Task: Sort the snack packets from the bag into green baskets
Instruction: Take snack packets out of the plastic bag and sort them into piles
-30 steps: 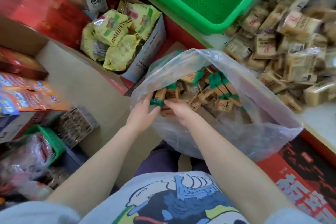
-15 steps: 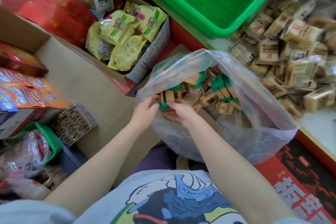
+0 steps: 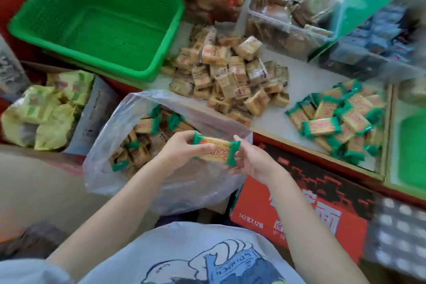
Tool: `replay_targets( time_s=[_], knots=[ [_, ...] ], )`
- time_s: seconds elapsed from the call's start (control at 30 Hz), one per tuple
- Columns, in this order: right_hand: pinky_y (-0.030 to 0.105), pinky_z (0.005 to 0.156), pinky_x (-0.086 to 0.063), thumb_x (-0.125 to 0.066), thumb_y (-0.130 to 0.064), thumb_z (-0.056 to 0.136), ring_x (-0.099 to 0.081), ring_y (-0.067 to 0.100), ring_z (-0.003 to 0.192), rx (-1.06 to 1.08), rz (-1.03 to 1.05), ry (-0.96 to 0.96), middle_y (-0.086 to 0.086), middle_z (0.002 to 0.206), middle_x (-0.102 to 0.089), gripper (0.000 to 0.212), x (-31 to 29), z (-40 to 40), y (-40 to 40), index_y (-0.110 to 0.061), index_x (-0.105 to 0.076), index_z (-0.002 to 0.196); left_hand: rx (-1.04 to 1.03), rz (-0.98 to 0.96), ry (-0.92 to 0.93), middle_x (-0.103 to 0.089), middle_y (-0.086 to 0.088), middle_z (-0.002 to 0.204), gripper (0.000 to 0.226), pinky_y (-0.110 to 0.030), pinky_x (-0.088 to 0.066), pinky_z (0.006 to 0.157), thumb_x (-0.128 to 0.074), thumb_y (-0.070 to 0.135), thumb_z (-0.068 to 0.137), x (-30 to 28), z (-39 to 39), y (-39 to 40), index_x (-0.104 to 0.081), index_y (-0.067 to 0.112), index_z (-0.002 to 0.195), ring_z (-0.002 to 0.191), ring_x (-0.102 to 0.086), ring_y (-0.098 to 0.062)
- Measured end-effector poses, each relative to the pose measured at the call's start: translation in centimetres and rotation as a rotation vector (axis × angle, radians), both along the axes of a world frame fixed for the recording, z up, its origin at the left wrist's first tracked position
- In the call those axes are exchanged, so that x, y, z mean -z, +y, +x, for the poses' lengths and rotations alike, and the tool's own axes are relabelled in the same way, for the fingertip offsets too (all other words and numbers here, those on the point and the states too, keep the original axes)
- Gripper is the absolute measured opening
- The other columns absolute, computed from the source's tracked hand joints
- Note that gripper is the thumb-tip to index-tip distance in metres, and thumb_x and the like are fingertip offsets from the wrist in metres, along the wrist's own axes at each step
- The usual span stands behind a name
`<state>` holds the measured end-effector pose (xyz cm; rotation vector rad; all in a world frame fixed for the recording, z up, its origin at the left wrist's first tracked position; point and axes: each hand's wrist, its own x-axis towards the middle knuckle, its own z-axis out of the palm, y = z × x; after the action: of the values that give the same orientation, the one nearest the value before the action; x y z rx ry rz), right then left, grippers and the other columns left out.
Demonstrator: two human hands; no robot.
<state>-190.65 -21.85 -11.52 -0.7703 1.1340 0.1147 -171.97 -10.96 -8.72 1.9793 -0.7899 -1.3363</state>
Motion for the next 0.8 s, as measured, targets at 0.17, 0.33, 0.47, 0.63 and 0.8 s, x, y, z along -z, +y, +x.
replay_targets(
  time_s=[0.17, 0.33, 0.47, 0.63, 0.8],
  knots=[
    [0.030, 0.063, -0.050, -0.063, -0.056, 0.092, -0.061, 0.020, 0.070, 0.079, -0.394, -0.057, 0.005, 0.081, -0.067, 0.048, -2.9, -10.3, -2.9, -0.008, -0.071, 0.097, 0.153, -0.005, 0.107, -0.064, 0.012, 0.060, 0.015, -0.014, -0.038, 0.047, -0.078, 0.037, 0.085, -2.6, -8.4, -8.5, -0.072, 0.023, 0.084, 0.051, -0.053, -0.003],
    [0.021, 0.048, -0.035, -0.064, -0.029, 0.098, -0.040, 0.017, 0.045, 0.241, -0.541, 0.046, 0.008, 0.054, -0.047, 0.021, -2.6, -19.5, -5.3, -0.010, -0.065, 0.090, 0.136, -0.008, 0.160, -0.064, -0.006, 0.079, 0.030, -0.028, -0.043, 0.055, -0.066, 0.042, 0.094, -0.1, -18.3, -16.0, -0.068, 0.012, 0.090, 0.061, -0.055, -0.018],
    [0.026, 0.045, -0.038, -0.066, -0.037, 0.096, -0.048, 0.011, 0.043, 0.562, -0.506, 0.284, 0.000, 0.058, -0.058, 0.025, -0.7, -25.6, -8.1, -0.012, -0.065, 0.097, 0.255, 0.014, -0.150, -0.062, -0.013, 0.127, 0.036, -0.033, -0.047, 0.098, -0.057, 0.033, 0.100, 4.7, -23.4, -19.2, -0.060, 0.013, 0.130, 0.114, -0.061, -0.026],
    [0.025, 0.052, -0.051, -0.060, -0.030, 0.101, -0.060, 0.012, 0.056, 0.826, -0.502, 0.238, 0.003, 0.077, -0.068, 0.011, 0.4, -28.8, -13.0, -0.019, -0.064, 0.102, 0.511, 0.204, -0.415, -0.050, -0.010, 0.144, 0.055, -0.042, -0.036, 0.109, -0.044, 0.051, 0.101, 8.8, -25.0, -18.3, -0.047, 0.020, 0.146, 0.134, -0.045, -0.030],
    [0.026, 0.061, -0.057, -0.051, -0.021, 0.105, -0.069, 0.019, 0.077, 0.875, -0.453, 0.141, 0.007, 0.104, -0.070, 0.025, 1.5, -28.8, -15.9, -0.012, -0.057, 0.127, 0.486, 0.180, -0.440, -0.047, -0.010, 0.147, 0.055, -0.042, -0.032, 0.110, -0.033, 0.051, 0.105, 9.2, -25.3, -18.1, -0.048, 0.018, 0.146, 0.138, -0.039, -0.027]
  ],
)
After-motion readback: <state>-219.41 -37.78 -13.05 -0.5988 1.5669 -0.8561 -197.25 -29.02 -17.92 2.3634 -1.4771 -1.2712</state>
